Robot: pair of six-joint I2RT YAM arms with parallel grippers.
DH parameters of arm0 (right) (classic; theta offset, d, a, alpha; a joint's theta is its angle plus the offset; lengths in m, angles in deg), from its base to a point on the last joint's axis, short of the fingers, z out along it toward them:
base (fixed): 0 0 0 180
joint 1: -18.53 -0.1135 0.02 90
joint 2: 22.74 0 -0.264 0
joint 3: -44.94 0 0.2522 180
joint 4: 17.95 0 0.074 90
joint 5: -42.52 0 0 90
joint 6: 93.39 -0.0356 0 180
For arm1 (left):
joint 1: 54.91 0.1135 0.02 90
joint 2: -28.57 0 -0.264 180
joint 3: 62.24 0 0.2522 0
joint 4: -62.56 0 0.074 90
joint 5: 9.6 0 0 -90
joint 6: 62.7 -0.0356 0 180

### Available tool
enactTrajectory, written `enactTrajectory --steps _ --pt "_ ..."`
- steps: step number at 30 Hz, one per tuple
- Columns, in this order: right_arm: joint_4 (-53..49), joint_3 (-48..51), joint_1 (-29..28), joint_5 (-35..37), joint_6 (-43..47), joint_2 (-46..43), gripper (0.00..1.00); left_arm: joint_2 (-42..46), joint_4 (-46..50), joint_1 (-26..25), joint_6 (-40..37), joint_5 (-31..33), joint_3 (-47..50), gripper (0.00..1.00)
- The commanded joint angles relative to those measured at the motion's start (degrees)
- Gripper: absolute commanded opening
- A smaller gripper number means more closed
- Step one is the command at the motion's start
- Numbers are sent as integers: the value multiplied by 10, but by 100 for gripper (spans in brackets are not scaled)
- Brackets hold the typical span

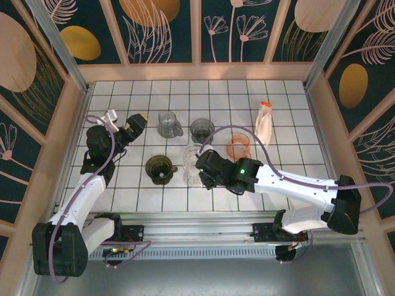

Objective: Place the coffee filter in the dripper

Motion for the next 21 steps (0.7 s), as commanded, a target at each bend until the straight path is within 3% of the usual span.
enactTrajectory --steps 1,21 --pt "0 -13 -4 7 -11 7 0 -2 -7 -3 -10 1 -5 99" --pt "-36 -16 -7 10 -30 13 1 -3 -7 -3 -11 3 -3 99"
